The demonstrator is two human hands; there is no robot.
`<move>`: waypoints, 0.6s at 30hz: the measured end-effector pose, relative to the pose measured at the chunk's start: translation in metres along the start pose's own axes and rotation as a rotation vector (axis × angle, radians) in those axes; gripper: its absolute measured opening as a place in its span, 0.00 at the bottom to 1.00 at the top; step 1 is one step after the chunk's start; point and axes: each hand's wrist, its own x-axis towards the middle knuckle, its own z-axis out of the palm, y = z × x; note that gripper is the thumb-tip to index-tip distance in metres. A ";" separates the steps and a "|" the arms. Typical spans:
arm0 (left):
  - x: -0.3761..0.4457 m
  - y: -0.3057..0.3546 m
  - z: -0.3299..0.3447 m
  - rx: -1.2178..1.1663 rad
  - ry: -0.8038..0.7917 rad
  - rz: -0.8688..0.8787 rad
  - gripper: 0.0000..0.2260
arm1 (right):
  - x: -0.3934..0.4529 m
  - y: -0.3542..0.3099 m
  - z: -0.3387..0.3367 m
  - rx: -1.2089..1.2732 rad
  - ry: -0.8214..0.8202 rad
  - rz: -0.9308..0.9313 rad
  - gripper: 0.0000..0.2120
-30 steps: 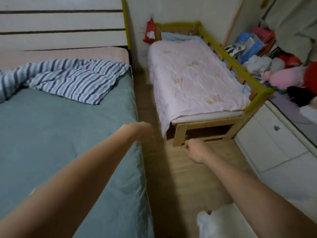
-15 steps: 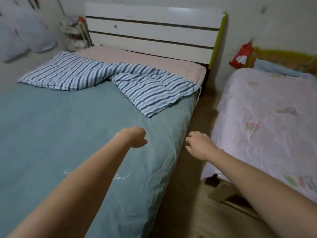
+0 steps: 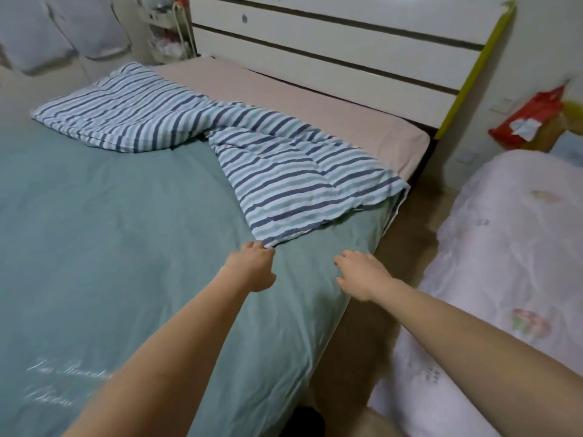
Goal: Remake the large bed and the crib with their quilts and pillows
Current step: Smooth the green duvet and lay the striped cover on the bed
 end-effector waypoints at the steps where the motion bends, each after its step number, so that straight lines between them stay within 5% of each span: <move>1: 0.025 -0.004 0.005 -0.012 -0.010 -0.011 0.21 | 0.023 0.005 0.004 0.007 -0.005 -0.006 0.16; 8: 0.198 -0.033 0.043 -0.101 -0.034 -0.097 0.22 | 0.194 0.033 0.043 -0.027 -0.013 -0.113 0.30; 14: 0.297 -0.055 0.088 0.102 0.126 -0.125 0.38 | 0.316 0.037 0.082 -0.200 0.140 -0.213 0.38; 18: 0.335 -0.072 0.106 0.178 0.265 -0.083 0.28 | 0.364 0.040 0.094 -0.195 0.173 -0.231 0.38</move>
